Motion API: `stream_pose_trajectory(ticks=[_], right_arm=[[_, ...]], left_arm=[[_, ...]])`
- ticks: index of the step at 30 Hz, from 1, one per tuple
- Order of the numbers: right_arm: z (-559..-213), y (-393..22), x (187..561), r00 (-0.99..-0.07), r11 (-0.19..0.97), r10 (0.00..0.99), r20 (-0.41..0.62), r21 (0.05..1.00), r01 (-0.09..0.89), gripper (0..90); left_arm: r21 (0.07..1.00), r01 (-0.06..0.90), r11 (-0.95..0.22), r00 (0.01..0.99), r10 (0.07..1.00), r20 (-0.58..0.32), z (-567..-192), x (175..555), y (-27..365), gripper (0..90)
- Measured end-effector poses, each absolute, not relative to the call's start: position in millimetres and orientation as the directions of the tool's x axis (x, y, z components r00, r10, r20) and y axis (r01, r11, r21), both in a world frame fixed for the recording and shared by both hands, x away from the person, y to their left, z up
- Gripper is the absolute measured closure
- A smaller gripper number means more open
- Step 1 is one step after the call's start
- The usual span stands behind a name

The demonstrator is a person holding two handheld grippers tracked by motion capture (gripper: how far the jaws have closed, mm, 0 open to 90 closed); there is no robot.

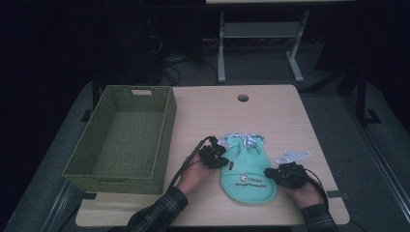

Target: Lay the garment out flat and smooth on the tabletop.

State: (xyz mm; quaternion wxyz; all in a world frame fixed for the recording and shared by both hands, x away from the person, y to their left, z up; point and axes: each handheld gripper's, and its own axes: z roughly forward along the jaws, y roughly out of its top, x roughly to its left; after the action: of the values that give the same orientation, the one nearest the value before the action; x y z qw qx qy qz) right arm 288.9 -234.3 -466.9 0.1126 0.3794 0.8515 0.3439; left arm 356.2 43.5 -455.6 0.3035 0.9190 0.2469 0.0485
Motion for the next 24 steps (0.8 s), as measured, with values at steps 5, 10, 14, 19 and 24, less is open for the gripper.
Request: stream_pose_trajectory(ticks=[5,10,14,19,24], right_arm=[[-468,-237,290,-0.684,0.464,0.725,0.081,0.675,0.573,83.3],[-468,-238,291,-0.685,0.466,0.724,0.081,0.675,0.572,83.3],[-468,-238,291,-0.686,0.466,0.723,0.081,0.675,0.571,83.3],[-468,-238,291,-0.686,0.466,0.723,0.082,0.675,0.572,83.3],[-468,-238,291,-0.690,0.468,0.720,0.082,0.677,0.568,83.3]], left_arm=[[0.581,0.440,-0.684,0.867,0.492,-0.078,-454,354,52,89.8],[0.625,0.440,-0.644,0.857,0.509,-0.079,-444,366,53,89.8],[0.656,0.433,-0.619,0.852,0.519,-0.073,-436,383,48,89.8],[0.668,0.430,-0.607,0.848,0.526,-0.067,-432,407,40,89.8],[0.668,0.432,-0.606,0.845,0.531,-0.065,-438,427,27,89.8]])
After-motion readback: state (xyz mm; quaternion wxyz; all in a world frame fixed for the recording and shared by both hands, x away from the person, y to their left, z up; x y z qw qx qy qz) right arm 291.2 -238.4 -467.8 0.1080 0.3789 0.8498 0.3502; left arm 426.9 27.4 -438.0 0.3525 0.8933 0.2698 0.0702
